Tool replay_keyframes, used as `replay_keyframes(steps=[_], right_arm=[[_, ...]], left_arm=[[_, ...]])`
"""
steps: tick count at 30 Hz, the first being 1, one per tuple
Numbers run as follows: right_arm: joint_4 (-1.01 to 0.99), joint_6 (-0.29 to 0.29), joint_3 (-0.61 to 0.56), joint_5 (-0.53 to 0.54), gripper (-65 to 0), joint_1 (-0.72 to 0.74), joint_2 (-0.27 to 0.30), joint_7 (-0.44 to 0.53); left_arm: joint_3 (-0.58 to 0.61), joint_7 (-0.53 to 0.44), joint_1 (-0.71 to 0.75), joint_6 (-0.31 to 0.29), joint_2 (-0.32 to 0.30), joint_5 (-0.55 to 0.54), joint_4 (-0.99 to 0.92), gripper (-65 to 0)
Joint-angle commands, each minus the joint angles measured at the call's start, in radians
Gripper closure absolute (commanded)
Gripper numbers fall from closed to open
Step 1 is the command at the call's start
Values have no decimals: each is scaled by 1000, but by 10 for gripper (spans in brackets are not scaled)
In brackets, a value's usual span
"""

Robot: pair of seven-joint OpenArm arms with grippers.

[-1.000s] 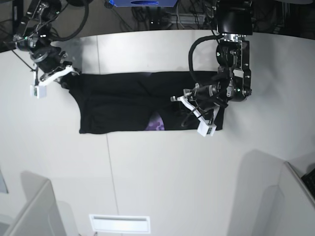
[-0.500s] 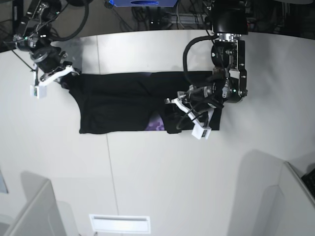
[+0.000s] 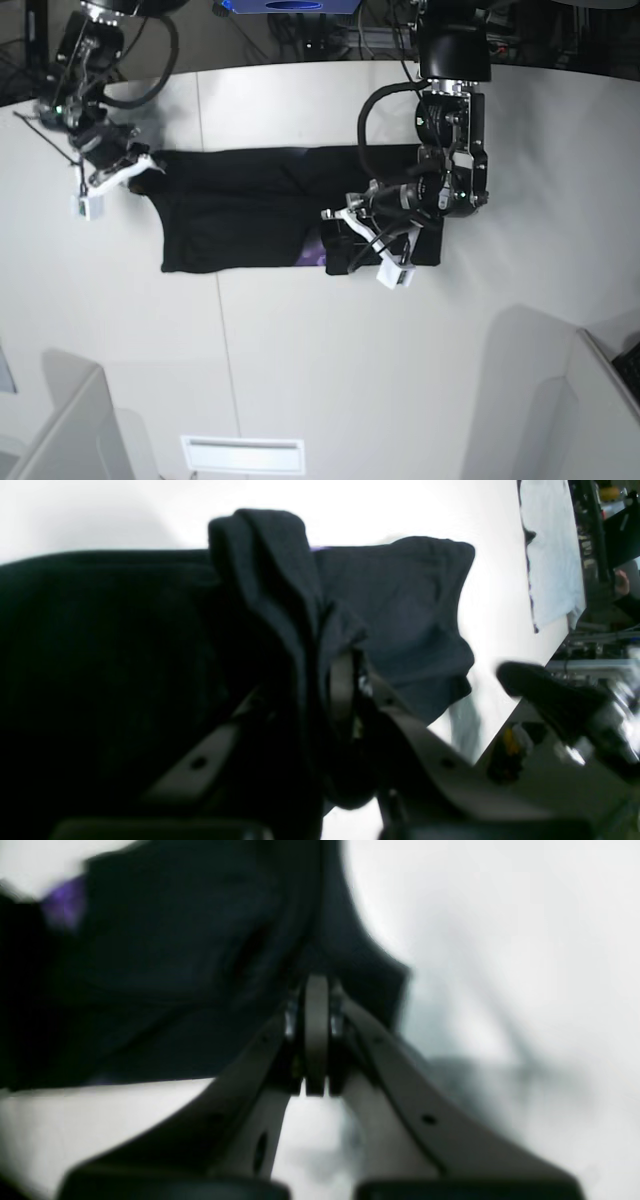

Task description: Fold the T-shirt properly

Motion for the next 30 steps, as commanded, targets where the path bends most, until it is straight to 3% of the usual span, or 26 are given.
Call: replay_keyframes(steps=[1,10,17,30], right_arm=[[-20,1,-5,-14,0,30,17,24],[-135,1,-56,-80,0,176,40,19],[-229,1,-100,-108,0,174,37,72],[-238,1,-100,-108,0,170,38,76]], left_arm=[[3,-10,-15,-6,4,-23,13,0],[6,-10,-11,-6,26,-21,11,0],[6,-6,-11,-6,34,-26,-2,0],[2,-10,-14,-6,34,-27,-25,0]])
